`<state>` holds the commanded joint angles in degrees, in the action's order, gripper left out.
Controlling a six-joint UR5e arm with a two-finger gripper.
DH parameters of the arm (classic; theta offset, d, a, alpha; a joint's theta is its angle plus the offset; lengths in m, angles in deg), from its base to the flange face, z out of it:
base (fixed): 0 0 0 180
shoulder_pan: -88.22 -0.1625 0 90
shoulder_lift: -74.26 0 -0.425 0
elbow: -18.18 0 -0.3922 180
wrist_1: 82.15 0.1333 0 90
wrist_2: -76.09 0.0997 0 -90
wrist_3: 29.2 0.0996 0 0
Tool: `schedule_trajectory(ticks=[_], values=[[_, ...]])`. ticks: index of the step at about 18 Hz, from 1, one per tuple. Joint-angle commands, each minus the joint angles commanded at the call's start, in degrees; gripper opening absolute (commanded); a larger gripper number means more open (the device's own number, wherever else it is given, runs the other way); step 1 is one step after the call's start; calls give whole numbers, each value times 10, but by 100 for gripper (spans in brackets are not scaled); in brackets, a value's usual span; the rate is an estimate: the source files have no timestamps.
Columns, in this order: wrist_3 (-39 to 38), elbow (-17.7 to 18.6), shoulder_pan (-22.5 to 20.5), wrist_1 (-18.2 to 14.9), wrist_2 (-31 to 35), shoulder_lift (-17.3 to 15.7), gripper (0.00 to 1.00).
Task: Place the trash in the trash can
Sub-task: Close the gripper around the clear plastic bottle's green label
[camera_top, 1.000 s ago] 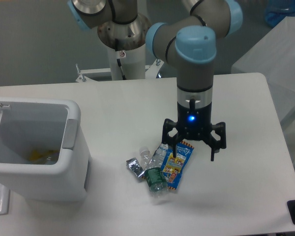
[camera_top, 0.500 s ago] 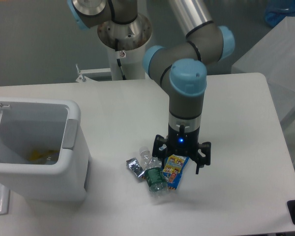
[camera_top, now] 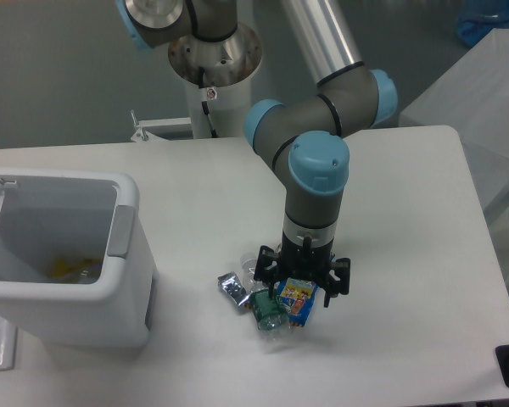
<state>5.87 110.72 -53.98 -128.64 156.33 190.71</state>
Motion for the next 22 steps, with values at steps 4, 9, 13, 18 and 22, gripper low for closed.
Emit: schedule_trajectory(ticks=[4,9,13,18,22], values=[[-1,2,8,1,1,2,100],[-17,5,16,1,0,8,100],[-34,-11,16,2,3,32,100],[-58,-22,19,5,3,54,100],[-71,-22,20,5,4,65,100]])
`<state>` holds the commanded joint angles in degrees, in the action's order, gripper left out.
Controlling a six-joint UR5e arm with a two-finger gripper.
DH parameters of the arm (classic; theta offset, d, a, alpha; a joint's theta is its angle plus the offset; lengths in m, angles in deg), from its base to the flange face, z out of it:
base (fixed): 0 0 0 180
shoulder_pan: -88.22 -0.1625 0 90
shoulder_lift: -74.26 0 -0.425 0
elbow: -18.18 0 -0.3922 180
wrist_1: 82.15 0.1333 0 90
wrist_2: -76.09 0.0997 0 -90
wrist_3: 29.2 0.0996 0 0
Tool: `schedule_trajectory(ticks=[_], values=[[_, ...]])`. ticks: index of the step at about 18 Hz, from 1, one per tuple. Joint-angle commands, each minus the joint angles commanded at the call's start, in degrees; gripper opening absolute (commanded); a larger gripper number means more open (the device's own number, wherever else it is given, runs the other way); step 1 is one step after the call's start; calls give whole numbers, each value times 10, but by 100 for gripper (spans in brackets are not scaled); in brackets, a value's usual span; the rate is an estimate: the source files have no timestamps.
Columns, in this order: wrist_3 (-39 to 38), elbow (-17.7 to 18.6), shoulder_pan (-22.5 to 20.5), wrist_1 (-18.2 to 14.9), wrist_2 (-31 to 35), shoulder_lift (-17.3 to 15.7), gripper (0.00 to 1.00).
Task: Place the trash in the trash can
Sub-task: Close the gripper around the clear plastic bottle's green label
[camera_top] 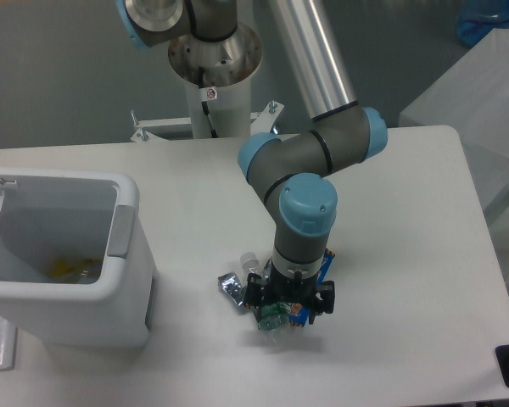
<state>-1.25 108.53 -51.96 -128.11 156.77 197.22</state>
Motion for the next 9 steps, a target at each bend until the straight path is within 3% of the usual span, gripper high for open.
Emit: schedule_trajectory(ticks=[9], values=[[-20,5,12,1,1,6,100]])
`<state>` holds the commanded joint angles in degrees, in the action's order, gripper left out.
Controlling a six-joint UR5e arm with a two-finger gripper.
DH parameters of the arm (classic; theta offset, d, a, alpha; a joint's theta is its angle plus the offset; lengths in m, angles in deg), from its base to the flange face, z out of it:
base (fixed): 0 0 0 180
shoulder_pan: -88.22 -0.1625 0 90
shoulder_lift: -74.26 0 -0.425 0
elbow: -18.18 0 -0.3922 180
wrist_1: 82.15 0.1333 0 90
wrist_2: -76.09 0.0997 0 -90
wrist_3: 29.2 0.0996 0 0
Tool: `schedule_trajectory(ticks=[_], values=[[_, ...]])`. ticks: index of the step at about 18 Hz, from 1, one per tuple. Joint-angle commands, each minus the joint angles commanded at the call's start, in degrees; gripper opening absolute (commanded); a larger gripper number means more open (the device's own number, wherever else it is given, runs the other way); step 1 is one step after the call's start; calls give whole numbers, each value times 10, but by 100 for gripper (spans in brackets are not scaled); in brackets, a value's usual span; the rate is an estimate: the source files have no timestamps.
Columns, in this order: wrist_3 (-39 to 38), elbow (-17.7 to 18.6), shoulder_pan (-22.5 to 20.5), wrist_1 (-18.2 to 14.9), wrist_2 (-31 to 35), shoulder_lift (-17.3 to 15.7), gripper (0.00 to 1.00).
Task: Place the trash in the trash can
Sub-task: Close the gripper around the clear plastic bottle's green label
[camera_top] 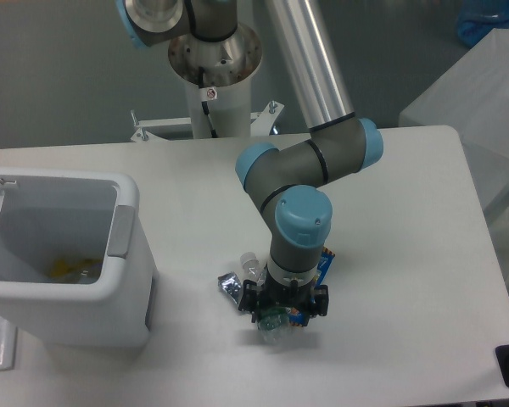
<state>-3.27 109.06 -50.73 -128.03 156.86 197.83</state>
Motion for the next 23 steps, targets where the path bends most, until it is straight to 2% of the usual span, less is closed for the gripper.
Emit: schedule_trajectory(ticks=[15,18,23], values=[[-1,-6,6,0,10,12,100],[-1,-5,7,-1,10,12,93],[0,-6,7,-1,9,12,88]])
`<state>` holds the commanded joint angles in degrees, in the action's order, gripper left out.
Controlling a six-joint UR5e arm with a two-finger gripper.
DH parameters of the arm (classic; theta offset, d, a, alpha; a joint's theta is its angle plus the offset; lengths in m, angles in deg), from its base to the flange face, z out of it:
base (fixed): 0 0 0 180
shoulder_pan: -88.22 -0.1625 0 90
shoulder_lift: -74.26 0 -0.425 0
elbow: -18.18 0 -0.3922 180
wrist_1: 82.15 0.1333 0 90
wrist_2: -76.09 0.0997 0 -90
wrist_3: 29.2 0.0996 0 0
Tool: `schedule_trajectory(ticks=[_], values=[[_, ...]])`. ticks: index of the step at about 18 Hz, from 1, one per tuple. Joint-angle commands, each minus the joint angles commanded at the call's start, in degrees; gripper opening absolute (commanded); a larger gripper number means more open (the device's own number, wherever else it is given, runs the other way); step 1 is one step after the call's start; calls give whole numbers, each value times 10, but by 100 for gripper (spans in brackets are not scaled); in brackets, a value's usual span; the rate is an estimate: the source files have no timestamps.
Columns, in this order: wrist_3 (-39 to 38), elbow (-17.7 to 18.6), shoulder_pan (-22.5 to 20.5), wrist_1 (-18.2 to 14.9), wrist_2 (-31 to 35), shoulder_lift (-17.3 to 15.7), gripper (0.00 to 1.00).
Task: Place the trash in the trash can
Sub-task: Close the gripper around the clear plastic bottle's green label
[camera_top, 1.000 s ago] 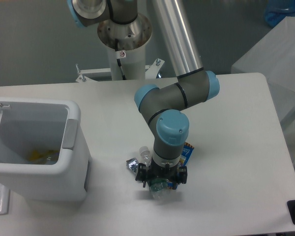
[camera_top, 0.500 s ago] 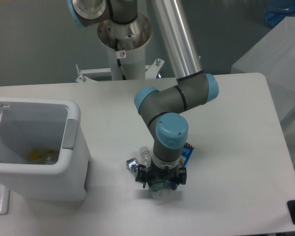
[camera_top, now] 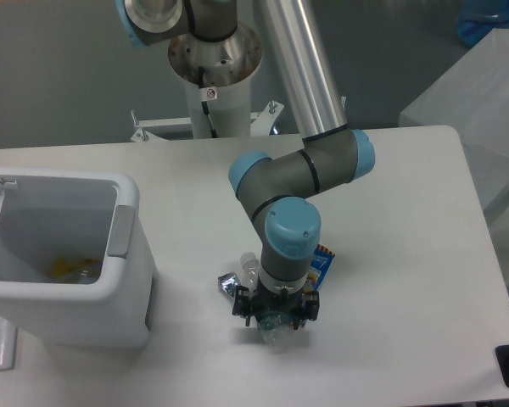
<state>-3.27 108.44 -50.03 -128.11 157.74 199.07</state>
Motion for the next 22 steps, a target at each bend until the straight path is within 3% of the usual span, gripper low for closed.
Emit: schedule_trajectory(ticks=[2,22], values=[[-1,0,0,0,0,0,84],[2,-4,0,-1,-3,0,70]])
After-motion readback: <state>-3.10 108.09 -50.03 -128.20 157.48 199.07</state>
